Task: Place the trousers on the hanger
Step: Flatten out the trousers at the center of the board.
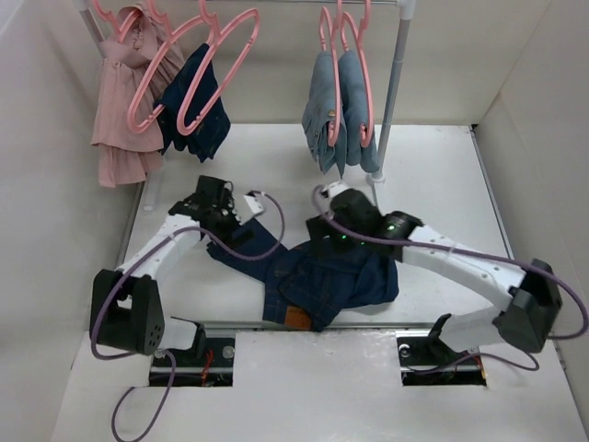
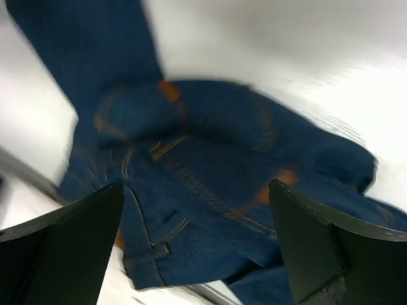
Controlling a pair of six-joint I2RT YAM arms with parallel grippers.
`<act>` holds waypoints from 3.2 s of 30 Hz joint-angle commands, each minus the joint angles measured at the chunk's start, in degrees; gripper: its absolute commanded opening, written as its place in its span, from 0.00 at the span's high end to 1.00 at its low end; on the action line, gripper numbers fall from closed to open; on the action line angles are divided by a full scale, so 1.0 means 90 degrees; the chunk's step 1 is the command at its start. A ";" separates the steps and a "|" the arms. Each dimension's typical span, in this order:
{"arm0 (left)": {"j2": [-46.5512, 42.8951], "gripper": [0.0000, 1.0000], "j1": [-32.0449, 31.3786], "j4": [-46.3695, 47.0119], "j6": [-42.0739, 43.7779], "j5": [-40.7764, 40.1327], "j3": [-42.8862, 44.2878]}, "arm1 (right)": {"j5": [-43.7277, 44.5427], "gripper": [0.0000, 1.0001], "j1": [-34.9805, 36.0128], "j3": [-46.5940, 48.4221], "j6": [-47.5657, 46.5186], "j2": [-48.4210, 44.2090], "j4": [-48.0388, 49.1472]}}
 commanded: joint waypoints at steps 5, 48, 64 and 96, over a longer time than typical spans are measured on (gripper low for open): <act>0.0702 0.01 0.1802 0.0432 -0.0412 0.0519 0.0332 | -0.0141 0.00 0.1290 0.0773 -0.3145 0.0929 0.0052; -0.0264 1.00 0.2261 0.2189 -0.0684 -0.0994 -0.1271 | -0.0376 1.00 0.1547 0.4189 -0.2508 0.3002 -0.1256; 0.0028 0.46 0.1238 0.0666 -0.0661 -0.0263 -0.0333 | -0.0141 1.00 -0.5125 -0.1872 0.3843 -0.4275 -0.0552; 0.0343 1.00 0.2203 0.0569 -0.0851 0.0294 0.2966 | -0.0982 1.00 -0.7195 0.0069 0.2539 -0.1824 0.1000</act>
